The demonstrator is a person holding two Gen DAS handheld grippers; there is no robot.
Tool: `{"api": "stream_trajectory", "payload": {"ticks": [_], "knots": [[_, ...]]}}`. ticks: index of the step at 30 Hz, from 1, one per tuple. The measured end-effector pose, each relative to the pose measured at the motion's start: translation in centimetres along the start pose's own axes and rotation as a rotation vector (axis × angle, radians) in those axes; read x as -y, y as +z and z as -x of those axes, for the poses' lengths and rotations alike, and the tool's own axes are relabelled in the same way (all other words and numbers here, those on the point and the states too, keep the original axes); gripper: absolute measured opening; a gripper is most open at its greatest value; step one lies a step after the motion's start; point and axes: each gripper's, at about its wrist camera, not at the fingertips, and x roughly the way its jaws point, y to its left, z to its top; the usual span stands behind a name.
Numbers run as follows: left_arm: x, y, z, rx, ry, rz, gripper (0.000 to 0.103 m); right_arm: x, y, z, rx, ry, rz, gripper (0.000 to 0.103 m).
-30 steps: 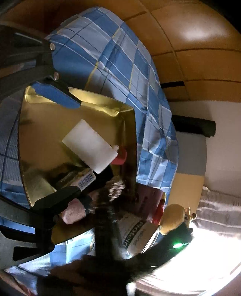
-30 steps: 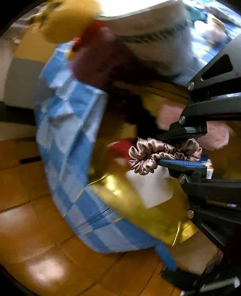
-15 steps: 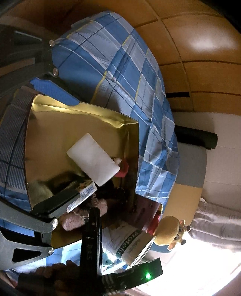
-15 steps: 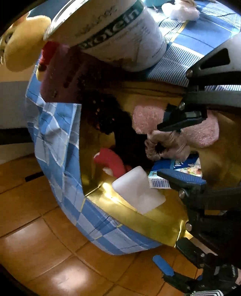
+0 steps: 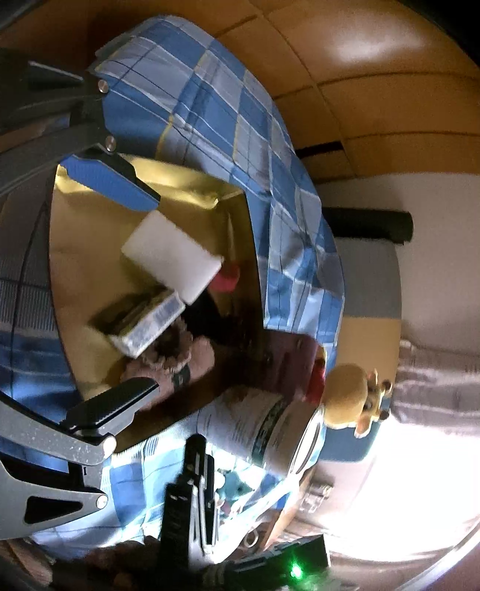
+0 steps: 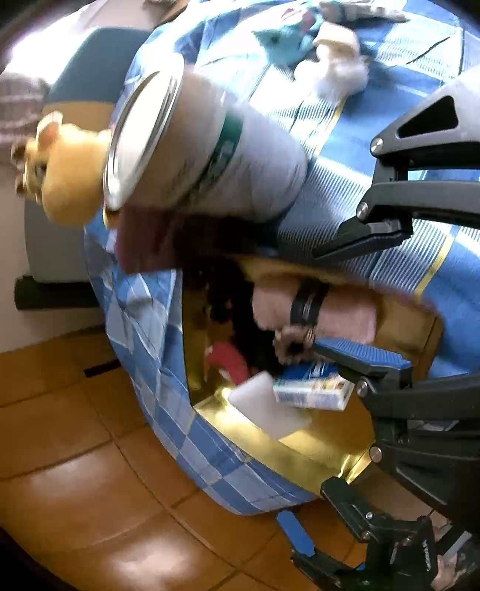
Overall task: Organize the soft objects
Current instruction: 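Move the left tool back to the bed and grasp the beige bandage roll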
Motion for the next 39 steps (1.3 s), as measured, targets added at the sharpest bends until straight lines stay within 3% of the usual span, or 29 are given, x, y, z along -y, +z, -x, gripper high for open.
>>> {"api": "stream_trajectory", "payload": {"ticks": [13,17,20,24,27,29,34,39], "knots": [[5.6,0.4,0.0,-0.012,-0.068,-0.139,0.092,10.0,-2.7,5.4,0.076,-0.159,-0.154,0.043],[7.6,0.5,-0.1,-0.02,-0.113,-0.183,0.092,14.8,-3.8,7.2,0.104,-0.252,-0.229,0.043],[9.5,0.7,-0.3,-0.032,-0.151,-0.219,0.092,19.2,-5.0,8.4,0.127,-0.375,-0.313,0.043],[12.0,0.8,-1.2,-0.074,-0.212,-0.252,0.091,25.3,-8.3,9.9,0.16,-0.492,-0.521,0.043],[14.2,0.7,-1.8,-0.087,-0.229,-0.303,0.091,29.1,-11.1,10.1,0.116,-0.502,-0.741,0.043],[15.5,0.9,-2.2,-0.095,-0.253,-0.319,0.091,30.6,-11.8,10.7,0.141,-0.483,-0.828,0.043],[19.4,1.8,-3.6,-0.112,-0.32,-0.352,0.09,32.3,-13.6,11.3,0.155,-0.421,-0.964,0.043],[23.5,3.2,-5.1,-0.085,-0.359,-0.439,0.087,32.3,-14.1,11.3,0.143,-0.406,-0.995,0.043]]}}
